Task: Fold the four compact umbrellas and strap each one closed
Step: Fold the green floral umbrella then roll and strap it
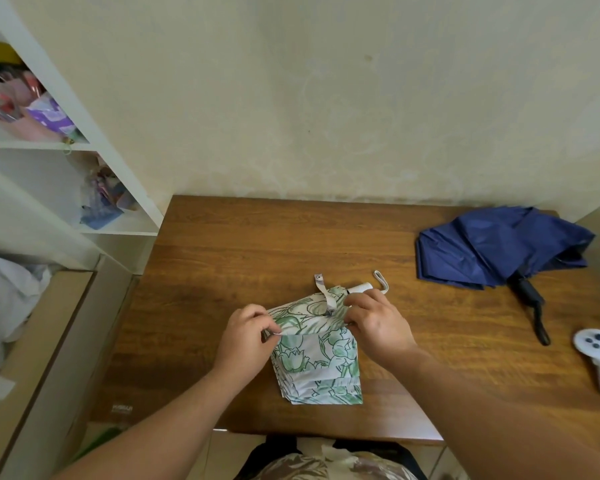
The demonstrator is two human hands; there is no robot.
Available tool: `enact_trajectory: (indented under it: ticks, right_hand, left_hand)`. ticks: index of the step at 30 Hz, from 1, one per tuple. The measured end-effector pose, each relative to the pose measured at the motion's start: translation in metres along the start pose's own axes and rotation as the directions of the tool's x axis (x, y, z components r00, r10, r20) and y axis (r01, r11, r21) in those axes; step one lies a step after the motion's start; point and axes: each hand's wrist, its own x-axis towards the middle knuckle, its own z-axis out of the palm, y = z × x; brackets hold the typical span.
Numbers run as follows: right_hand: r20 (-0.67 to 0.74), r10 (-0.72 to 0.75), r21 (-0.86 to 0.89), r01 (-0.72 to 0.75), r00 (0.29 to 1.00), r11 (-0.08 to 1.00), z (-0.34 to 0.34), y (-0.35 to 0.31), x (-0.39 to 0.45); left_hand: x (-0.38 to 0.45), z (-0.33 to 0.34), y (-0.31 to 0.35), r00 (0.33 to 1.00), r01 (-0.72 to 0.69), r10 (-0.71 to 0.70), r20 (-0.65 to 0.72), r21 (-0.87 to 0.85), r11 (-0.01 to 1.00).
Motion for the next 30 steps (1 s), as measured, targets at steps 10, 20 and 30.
enact_trajectory:
  ticks: [10,20,30]
  right_hand:
    - [0.168,-0.058,-0.092,0.075,0.984,0.993,0.012,0.004,-0.016]
    - [0.38,-0.034,-0.12,0.085,0.924,0.989,0.02,-0.002,-0.022]
    - [0.543,0.163,0.047,-0.223,0.824,0.974,0.038,0.005,-0.012]
  left_hand:
    - [-0.004,0.011,-0.015,0.914,-0.386,0.34,0.222,0.219,0.896]
    - [0.003,0.022,0.016,0.862,-0.376,0.173,0.476,0.371,0.849]
    - [-0.001,0.051,0.018,0.793,-0.461,0.159,0.588,0.409,0.788]
